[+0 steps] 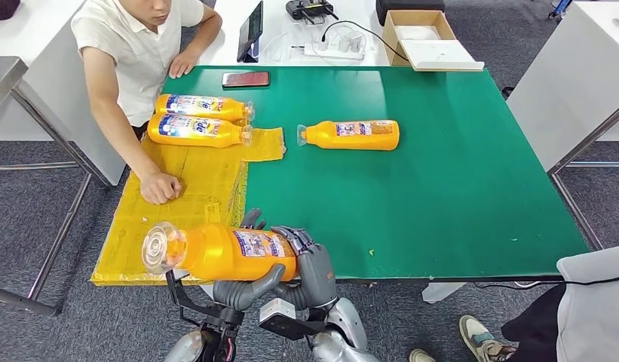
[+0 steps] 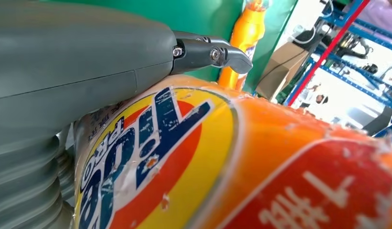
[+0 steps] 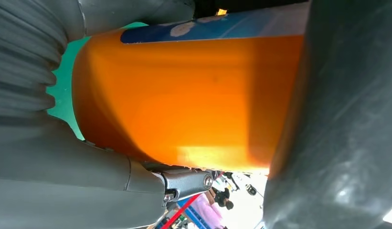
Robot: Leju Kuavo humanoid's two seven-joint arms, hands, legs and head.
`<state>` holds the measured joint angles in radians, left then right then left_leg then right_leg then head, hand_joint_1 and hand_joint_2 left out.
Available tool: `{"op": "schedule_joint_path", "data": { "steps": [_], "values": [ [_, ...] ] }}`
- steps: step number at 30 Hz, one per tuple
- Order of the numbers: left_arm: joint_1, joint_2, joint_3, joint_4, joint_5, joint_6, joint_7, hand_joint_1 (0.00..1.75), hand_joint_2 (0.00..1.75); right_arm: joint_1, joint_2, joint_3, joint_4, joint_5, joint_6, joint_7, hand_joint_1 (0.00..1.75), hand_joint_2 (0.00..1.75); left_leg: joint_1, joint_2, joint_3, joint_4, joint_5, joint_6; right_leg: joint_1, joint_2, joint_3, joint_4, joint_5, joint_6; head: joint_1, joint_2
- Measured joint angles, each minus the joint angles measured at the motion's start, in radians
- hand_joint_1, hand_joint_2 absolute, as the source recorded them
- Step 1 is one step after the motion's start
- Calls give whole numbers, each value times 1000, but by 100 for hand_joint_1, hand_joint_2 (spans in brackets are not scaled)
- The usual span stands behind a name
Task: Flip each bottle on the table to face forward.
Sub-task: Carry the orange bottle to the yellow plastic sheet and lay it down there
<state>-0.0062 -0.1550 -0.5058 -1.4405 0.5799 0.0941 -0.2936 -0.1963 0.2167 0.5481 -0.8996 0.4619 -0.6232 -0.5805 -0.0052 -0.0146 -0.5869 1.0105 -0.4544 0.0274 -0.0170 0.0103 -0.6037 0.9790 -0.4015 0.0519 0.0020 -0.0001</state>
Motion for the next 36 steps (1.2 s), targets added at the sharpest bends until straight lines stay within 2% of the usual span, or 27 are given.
{"op": "schedule_joint_path", "data": {
  "steps": [2, 10, 11, 13, 14, 15, 17, 24, 28, 30, 33, 36],
  "values": [
    [3, -4, 1, -3, 7, 22, -18, 175, 175, -2, 7, 6, 9, -8, 4, 3, 175, 175, 0, 0, 0, 0, 0, 0, 0, 0, 0, 0, 0, 0, 0, 0],
    [25, -19, 21, -33, 18, 78, -49, 175, 175, -10, 27, 25, 38, -33, 13, 7, 172, 175, 0, 0, 0, 0, 0, 0, 0, 0, 0, 0, 0, 0, 0, 0],
    [28, -20, 23, -36, 19, 83, -54, 175, 175, -11, 28, 28, 40, -37, 19, 8, 145, 175, 0, 0, 0, 0, 0, 0, 0, 0, 0, 0, 0, 0, 0, 0],
    [35, -24, 29, -44, 19, 97, -67, 175, 175, -12, 31, 35, 45, -49, 42, 9, 58, 175, 0, 1, 0, 0, 0, 0, 0, 0, 0, 0, 0, 0, 0, 0],
    [39, -25, 33, -50, 19, 103, -74, 175, 175, -13, 32, 41, 49, -54, 60, 10, 16, 131, 0, 1, 0, 0, 0, 0, 0, 0, 0, 0, 0, 0, 0, 0],
    [43, -27, 37, -57, 19, 108, -79, 175, 175, -13, 32, 48, 54, -59, 79, 11, 0, 87, 0, 1, 0, 0, 0, 0, 0, 0, -1, 0, 0, 0, 0, 0],
    [47, -29, 50, -70, 18, 113, -87, 175, 175, -14, 32, 64, 65, -61, 114, 11, 0, 0, 0, 1, 0, 0, 0, 0, 0, 0, -1, 0, 0, 0, 0, 0],
    [48, -28, 96, -107, -36, 133, -145, 175, 175, -13, 28, 91, 83, -88, 125, 4, 0, 0, 0, 1, 0, 0, 0, 0, 0, 0, -1, 0, 0, 0, 0, 0],
    [32, -19, 121, -116, -162, 218, -162, 175, 175, 2, 19, 89, 75, -95, 99, 1, 0, 0, 0, 0, 0, 0, 0, 0, 0, 0, -1, 0, 0, 0, 0, 0],
    [7, -2, 138, -92, -297, 324, -168, 175, 175, 16, 8, 81, 64, -94, 80, 0, 0, 0, 0, 0, 0, 0, 0, 0, 0, 0, 0, 0, 0, 0, 0, 0],
    [-36, 25, 188, -1, -599, 522, -202, 175, 175, 36, -11, 45, 42, -93, 54, -8, 0, 0, 0, 0, 0, 0, 0, 0, 0, 0, 0, 0, 0, 0, 0, 0],
    [-73, 31, 292, 97, -875, 593, -216, 175, 175, 58, -26, -7, 16, -85, 46, -14, 0, 0, 0, 1, 0, 0, 0, 0, 0, 0, 0, 0, 0, 0, 0, 0]
  ]
}}
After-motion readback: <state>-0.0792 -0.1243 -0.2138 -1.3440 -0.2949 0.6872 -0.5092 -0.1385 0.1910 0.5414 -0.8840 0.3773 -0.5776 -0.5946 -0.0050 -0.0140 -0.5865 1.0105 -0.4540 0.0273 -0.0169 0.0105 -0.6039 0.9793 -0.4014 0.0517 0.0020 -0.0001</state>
